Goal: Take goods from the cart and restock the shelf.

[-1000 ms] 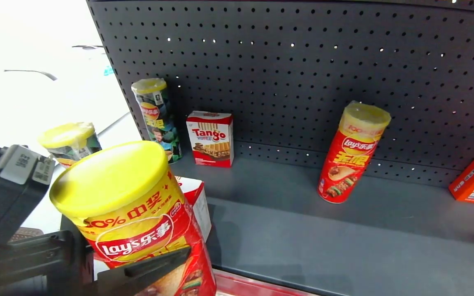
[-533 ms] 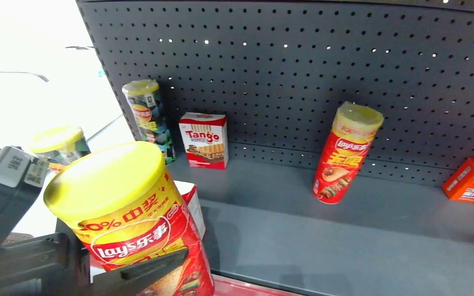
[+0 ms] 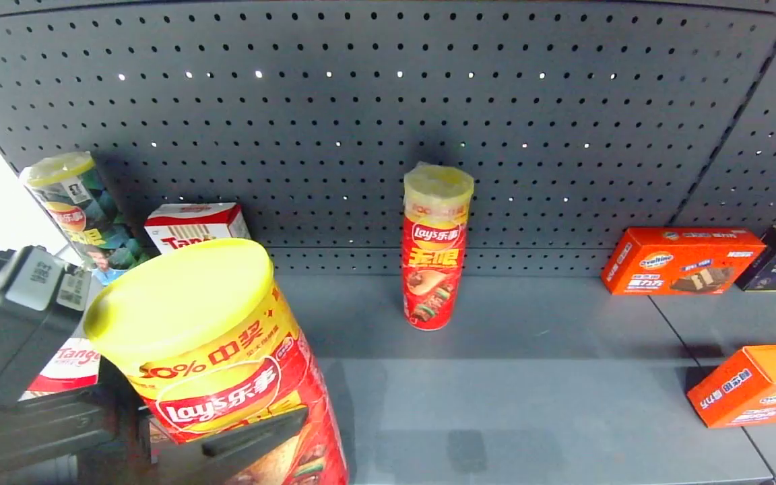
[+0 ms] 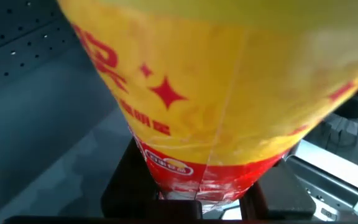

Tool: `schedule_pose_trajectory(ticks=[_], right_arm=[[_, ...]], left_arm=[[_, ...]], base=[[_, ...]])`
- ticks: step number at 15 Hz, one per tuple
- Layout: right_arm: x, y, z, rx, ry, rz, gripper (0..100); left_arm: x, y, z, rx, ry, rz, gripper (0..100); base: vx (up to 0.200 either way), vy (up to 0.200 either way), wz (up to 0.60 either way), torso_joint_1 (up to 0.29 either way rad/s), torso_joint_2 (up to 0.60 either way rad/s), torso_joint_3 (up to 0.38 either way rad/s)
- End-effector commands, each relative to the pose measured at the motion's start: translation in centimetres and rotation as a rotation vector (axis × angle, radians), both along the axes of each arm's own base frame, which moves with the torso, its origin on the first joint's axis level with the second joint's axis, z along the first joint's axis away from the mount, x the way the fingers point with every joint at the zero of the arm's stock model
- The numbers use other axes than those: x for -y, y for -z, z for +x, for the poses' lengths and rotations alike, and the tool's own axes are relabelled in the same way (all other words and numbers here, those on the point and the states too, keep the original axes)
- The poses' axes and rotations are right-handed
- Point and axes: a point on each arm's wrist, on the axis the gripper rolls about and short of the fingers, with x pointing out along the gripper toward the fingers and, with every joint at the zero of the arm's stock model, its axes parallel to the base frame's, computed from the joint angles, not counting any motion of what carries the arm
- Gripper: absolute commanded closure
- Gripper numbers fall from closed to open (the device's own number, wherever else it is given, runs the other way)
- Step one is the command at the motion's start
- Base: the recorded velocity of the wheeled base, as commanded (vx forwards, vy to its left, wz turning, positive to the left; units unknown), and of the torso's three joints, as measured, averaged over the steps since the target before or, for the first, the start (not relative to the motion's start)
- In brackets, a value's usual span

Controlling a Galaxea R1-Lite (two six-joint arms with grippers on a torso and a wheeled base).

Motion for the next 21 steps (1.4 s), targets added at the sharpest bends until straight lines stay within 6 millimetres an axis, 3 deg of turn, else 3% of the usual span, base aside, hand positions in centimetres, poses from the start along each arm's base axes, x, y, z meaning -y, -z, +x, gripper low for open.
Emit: schedule_pose_trajectory(ticks=[1,18,19,20,21], right_arm=[[0.0,0.0,0.0,-0.002,-0.001,-0.001,0],[-0.1,-0.1,0.2,-0.028,-0.051,-0.054,0],[-0.1,-5.9,-0.6,0.078,-0.109,0.071,0],[-0.2,-10.1,0.9,0.010,-0.147,0.210,0],[-0.2,-12.0,1.5,0.016,-0.167,0.134,0]], left_arm=[[-0.3,0.1,-0.3,0.004,0.000,-0.004,100],[-1.5,-0.3,-1.5,0.084,-0.004,-0.007,100],[-1.6,-0.4,-1.7,0.086,-0.005,-0.007,100],[-1.6,-0.3,-1.6,0.083,-0.007,-0.005,100],[-1.5,-0.3,-1.6,0.080,-0.007,-0.004,100]], base=[[0.000,0.000,0.00,0.000,0.00,0.000],[0.000,0.000,0.00,0.000,0.00,0.000],[0.000,0.000,0.00,0.000,0.00,0.000],[0.000,0.000,0.00,0.000,0.00,0.000],[0.000,0.000,0.00,0.000,0.00,0.000]])
